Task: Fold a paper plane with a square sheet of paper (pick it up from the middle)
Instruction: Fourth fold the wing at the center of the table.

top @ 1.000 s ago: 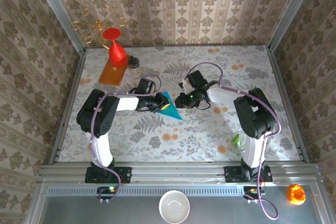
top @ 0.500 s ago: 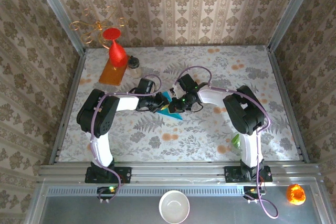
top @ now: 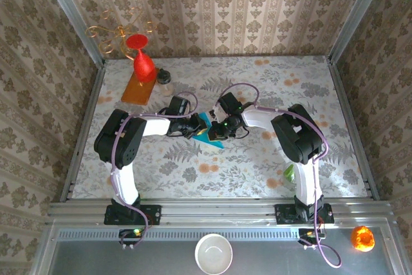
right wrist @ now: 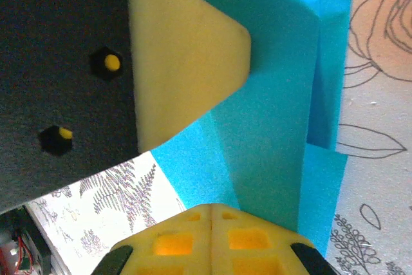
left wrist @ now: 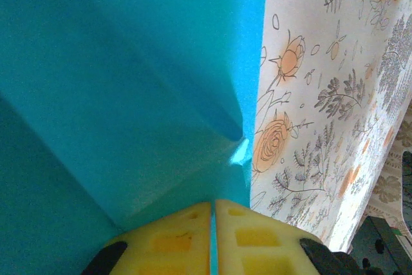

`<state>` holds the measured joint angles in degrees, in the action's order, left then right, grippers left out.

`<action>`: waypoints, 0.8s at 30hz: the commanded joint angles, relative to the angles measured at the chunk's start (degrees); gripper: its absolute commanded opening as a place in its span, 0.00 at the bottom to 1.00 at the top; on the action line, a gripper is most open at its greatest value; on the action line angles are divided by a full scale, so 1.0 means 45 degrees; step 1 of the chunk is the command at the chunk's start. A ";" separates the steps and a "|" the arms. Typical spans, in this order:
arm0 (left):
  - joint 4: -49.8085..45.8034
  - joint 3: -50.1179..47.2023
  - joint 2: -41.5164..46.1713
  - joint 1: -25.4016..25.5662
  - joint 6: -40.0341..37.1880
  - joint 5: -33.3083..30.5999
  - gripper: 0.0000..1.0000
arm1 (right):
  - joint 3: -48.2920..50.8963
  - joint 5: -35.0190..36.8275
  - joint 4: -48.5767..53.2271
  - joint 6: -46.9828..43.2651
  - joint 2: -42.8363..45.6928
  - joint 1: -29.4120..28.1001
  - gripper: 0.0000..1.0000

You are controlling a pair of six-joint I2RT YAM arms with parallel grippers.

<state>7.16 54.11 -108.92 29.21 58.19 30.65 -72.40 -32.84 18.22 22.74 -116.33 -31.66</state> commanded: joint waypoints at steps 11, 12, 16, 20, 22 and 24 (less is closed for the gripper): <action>-0.1375 -0.0129 -0.0521 0.0071 -0.0295 -0.0475 0.11 | 0.0188 0.0289 -0.0560 0.0218 0.0674 0.0200 0.06; -0.1358 -0.0129 -0.0516 0.0071 -0.0295 -0.0466 0.11 | 0.0106 0.0394 -0.0458 0.0186 0.0542 0.0218 0.05; -0.1362 -0.0112 -0.0521 0.0071 -0.0300 -0.0475 0.11 | -0.0045 0.0718 -0.0184 0.0162 0.0107 0.0220 0.05; -0.1412 -0.0071 -0.0540 0.0071 -0.0298 -0.0471 0.11 | -0.0112 0.0851 0.0196 0.0026 -0.0223 0.0195 0.05; -0.1453 -0.0071 -0.0540 0.0071 -0.0295 -0.0505 0.10 | -0.0035 0.0857 0.0320 -0.0032 -0.0257 0.0200 0.05; -0.1510 -0.0073 -0.0560 0.0071 -0.0278 -0.0538 0.10 | 0.0087 0.0810 0.0393 -0.0107 -0.0253 0.0200 0.05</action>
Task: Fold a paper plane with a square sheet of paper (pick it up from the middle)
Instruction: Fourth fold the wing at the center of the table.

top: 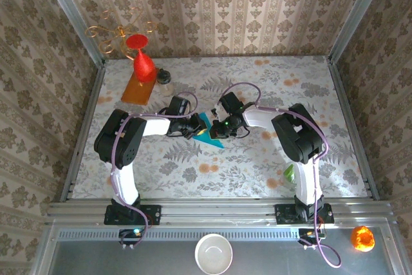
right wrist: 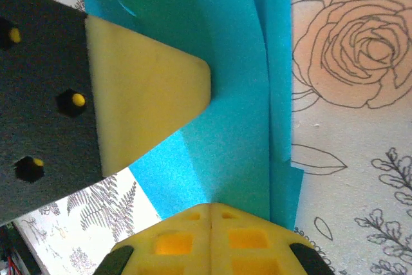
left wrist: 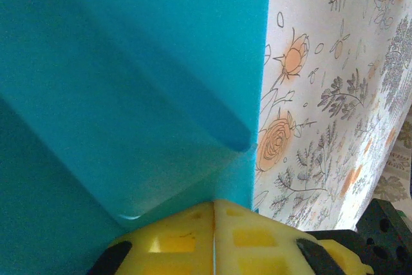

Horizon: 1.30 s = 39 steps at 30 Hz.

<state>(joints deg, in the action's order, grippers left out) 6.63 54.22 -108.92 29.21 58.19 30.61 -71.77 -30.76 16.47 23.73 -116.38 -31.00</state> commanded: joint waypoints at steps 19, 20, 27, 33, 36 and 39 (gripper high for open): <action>-0.2852 0.0047 -0.0736 -0.0085 -0.0354 -0.1422 0.08 | 0.1826 0.0419 0.1955 -0.0928 0.1128 0.0239 0.05; -0.2889 0.0061 -0.0755 -0.0088 -0.0356 -0.1432 0.08 | 0.1944 0.0376 0.1980 -0.0919 0.1233 0.0259 0.05; -0.3085 0.0099 -0.0801 -0.0123 -0.0354 -0.1543 0.08 | 0.2784 0.0340 0.1968 -0.0853 0.1677 0.0472 0.05; -0.3154 0.0110 -0.0834 -0.0124 -0.0354 -0.1562 0.08 | 0.3748 0.0388 0.1831 -0.0633 0.2248 0.0581 0.05; -0.3193 0.0143 -0.0816 -0.0124 -0.0354 -0.1567 0.08 | 0.4244 0.0448 0.1810 -0.0493 0.2634 0.0618 0.06; -0.3193 0.0188 -0.0869 -0.0124 -0.0373 -0.1525 0.08 | 0.4752 0.0681 0.1651 -0.0337 0.3064 0.0768 0.06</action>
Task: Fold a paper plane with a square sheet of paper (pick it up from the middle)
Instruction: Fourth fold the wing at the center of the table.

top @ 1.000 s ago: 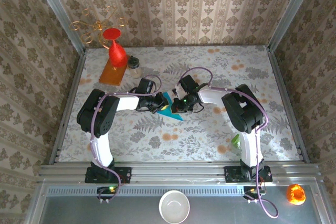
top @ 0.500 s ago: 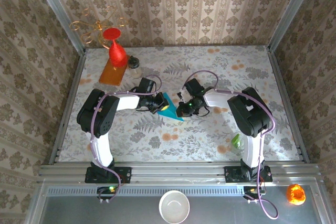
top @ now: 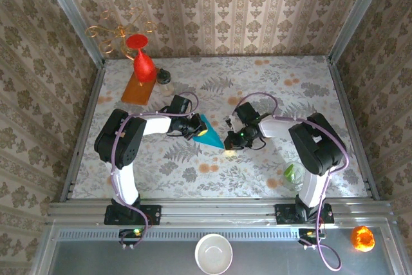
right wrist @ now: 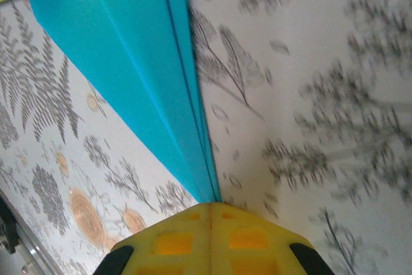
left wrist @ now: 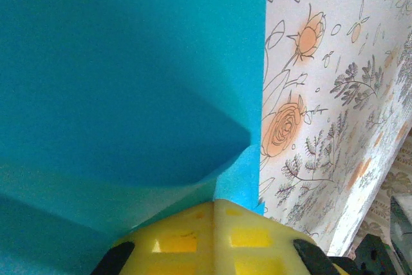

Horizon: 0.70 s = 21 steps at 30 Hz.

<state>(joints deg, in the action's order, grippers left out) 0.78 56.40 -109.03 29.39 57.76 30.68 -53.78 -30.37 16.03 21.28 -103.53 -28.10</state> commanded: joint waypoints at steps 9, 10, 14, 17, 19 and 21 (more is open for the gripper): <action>-0.1935 0.0020 -0.0711 -0.0051 -0.0491 -0.1311 0.08 | 0.0468 0.0655 0.0208 0.0753 0.1862 0.0067 0.09; -0.1916 0.0043 -0.0693 -0.0029 -0.0510 -0.1299 0.08 | 0.0175 0.0645 0.0122 0.0789 0.1657 -0.0065 0.10; -0.1837 0.0141 -0.0678 0.0032 -0.0462 -0.1216 0.08 | -0.1182 0.0690 0.0107 0.0882 0.0280 -0.0573 0.10; -0.1755 0.0215 -0.0593 0.0069 -0.0433 -0.1096 0.09 | -0.2046 0.0898 0.0146 0.0933 -0.0651 -0.0825 0.09; -0.1663 0.0247 -0.0450 0.0091 -0.0469 -0.1019 0.09 | -0.2390 0.1003 0.0168 0.0919 -0.1076 -0.0884 0.09; -0.1628 0.0331 -0.0329 0.0108 -0.0611 -0.0978 0.09 | -0.2571 0.1169 0.0318 0.0862 -0.1391 -0.0885 0.08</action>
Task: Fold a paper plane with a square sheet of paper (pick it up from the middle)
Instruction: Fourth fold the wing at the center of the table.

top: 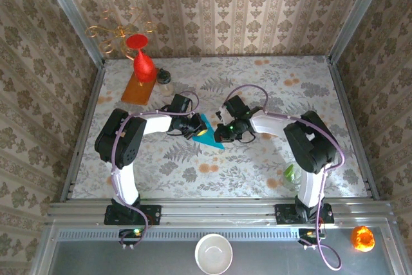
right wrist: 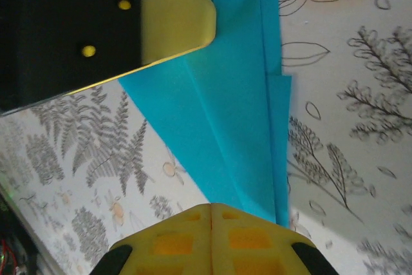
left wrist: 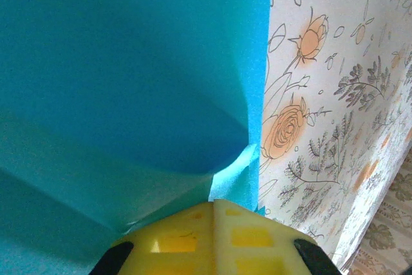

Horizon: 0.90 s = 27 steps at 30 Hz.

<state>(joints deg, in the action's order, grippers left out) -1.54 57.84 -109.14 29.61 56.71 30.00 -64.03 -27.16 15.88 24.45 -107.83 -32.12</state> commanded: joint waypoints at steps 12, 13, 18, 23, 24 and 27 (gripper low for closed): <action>0.0158 -0.0057 -0.0159 -0.0349 -0.1692 -0.0365 0.15 | 0.0471 0.1171 0.1423 -0.0058 -0.1376 0.0213 0.06; 0.0494 -0.0234 -0.0206 -0.0500 -0.1713 -0.0274 0.16 | 0.0581 0.1189 0.1535 -0.0041 -0.1447 0.0260 0.07; 0.2081 -0.1131 -0.0326 -0.1668 -0.1742 0.0076 0.18 | 0.1154 0.1382 0.1735 -0.0030 -0.1557 0.0495 0.06; 0.2637 -0.1438 -0.0271 -0.2611 -0.1893 0.0122 0.18 | 0.1459 0.2140 0.1893 0.0092 -0.1686 0.0593 0.04; 0.2599 -0.1472 -0.0194 -0.2770 -0.1989 0.0016 0.18 | 0.1572 0.2107 0.1812 0.0152 -0.1701 0.0632 0.04; 0.2356 -0.1468 0.0074 -0.3070 -0.2292 -0.0342 0.18 | 0.1852 0.1922 0.1594 0.0223 -0.1652 0.0692 0.04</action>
<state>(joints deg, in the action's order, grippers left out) 9.91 52.51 -109.12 18.98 50.33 36.69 -60.99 -28.73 12.82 24.69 -110.30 -30.15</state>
